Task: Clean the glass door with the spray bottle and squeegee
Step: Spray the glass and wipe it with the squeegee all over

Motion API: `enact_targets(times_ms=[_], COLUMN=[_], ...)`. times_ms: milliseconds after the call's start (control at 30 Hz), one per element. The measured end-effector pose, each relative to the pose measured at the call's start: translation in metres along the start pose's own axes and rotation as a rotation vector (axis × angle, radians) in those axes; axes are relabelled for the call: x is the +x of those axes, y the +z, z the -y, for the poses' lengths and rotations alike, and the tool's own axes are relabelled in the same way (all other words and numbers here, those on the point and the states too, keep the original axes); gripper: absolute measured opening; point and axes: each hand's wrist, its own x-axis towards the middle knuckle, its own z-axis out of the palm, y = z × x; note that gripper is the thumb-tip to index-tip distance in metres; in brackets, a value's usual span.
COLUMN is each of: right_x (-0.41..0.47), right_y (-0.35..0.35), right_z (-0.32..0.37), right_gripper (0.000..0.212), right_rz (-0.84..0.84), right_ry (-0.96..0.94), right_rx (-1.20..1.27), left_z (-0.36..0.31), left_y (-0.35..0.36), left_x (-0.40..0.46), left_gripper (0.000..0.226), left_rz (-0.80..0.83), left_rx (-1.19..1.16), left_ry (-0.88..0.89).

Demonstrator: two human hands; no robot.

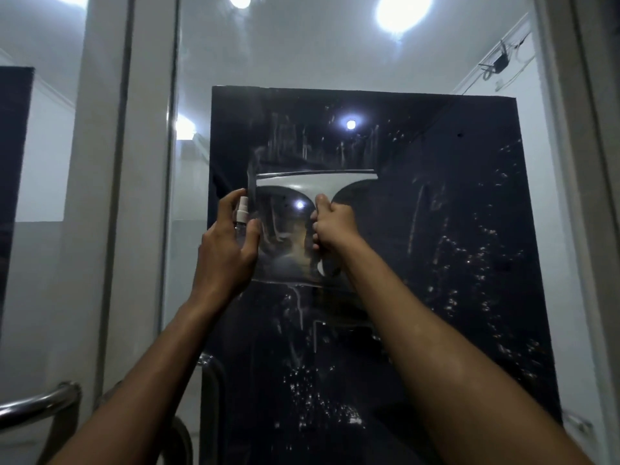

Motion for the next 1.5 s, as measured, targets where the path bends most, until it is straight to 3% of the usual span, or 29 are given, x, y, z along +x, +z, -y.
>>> enact_targets(times_ms=[300,433,600,767,900,1067,1234,1500], right_x=[-0.078,-0.095,-0.093,-0.052,-0.019,0.003,0.007,-0.005], right_y=[-0.008,-0.016,-0.027,-0.028,-0.011,-0.037,-0.091,-0.178], right_z=[-0.116,-0.121,-0.109,-0.062,-0.023,-0.016,-0.02,-0.043], right_gripper=[0.05,0.05,0.051,0.059,0.054,0.06,0.059,0.054], right_rz=[-0.042,-0.036,-0.057,0.109,0.367,0.509,0.586,0.431], right_ry=[0.071,0.047,-0.127,-0.441,-0.506,-0.359,-0.233,-0.08], right_rx=[-0.229,-0.206,-0.287,-0.64,-1.157,-1.373,-1.354,-1.3], left_z=[0.022,0.024,0.018,0.018,0.019,0.027,0.03,0.023], left_y=[-0.001,-0.002,-0.01,-0.018,-0.017,-0.007,0.003,-0.001], left_x=[-0.021,-0.023,-0.022,-0.012,-0.01,-0.019,-0.026,-0.026], left_gripper=[0.044,0.045,0.045,0.044,0.046,0.044,0.045,0.045], left_rz=[0.033,0.029,0.033,0.014,0.005,0.019,0.028,0.05], left_rx=[-0.016,-0.016,-0.022,-0.026,-0.025,-0.038,-0.034,-0.035], left_ry=[-0.075,-0.081,-0.07,-0.034,-0.044,-0.074,-0.104,-0.083])
